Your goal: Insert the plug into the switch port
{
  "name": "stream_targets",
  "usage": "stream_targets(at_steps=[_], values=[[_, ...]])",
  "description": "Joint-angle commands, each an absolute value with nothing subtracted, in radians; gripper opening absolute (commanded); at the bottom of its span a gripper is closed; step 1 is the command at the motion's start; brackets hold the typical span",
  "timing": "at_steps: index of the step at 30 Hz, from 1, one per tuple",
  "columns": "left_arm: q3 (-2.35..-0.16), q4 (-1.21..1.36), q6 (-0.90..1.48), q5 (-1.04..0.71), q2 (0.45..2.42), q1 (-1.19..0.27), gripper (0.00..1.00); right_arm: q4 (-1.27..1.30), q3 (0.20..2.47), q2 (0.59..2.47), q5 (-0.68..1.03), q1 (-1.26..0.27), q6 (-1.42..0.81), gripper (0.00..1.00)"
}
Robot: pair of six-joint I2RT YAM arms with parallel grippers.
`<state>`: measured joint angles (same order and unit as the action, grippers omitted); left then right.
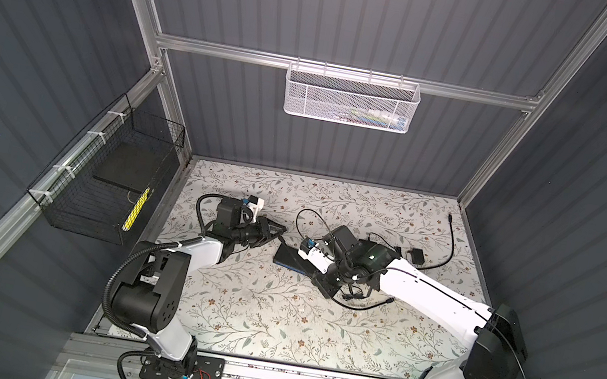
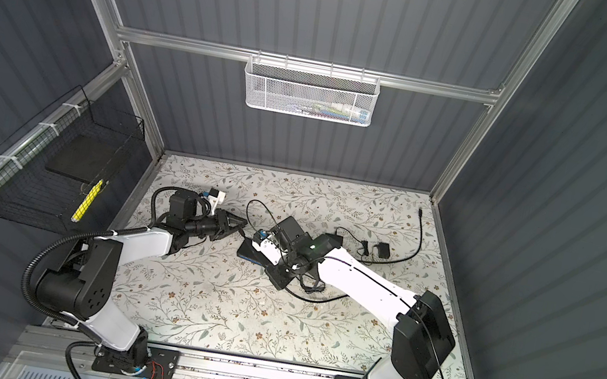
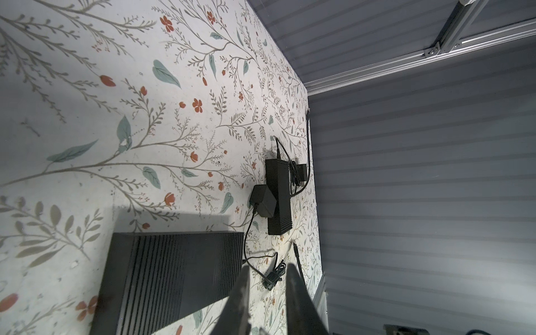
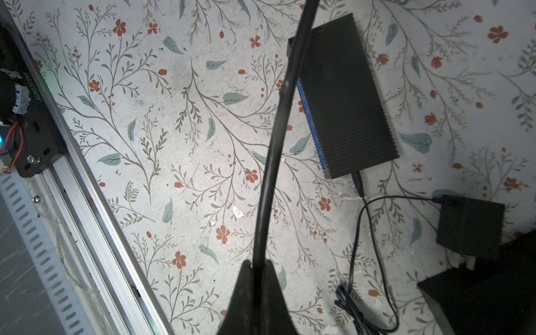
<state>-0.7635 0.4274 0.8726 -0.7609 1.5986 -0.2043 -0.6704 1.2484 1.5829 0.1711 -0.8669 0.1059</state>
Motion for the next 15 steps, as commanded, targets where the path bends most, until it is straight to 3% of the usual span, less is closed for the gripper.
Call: stream_targets(at_steps=[1,9,15], values=[[-0.749,0.455,0.88,-0.778,1.566,-0.21,0.19,-0.655,1.233,1.592,0.154,-0.871,0.106,0.0],[-0.749,0.475,0.897,-0.781,1.568,-0.21,0.12,-0.64,1.224,1.605,0.134,-0.87,0.105,0.05],[-0.744,0.48,0.905,-0.773,1.563,-0.21,0.1,-0.635,1.225,1.616,0.079,-0.868,0.09,0.19]])
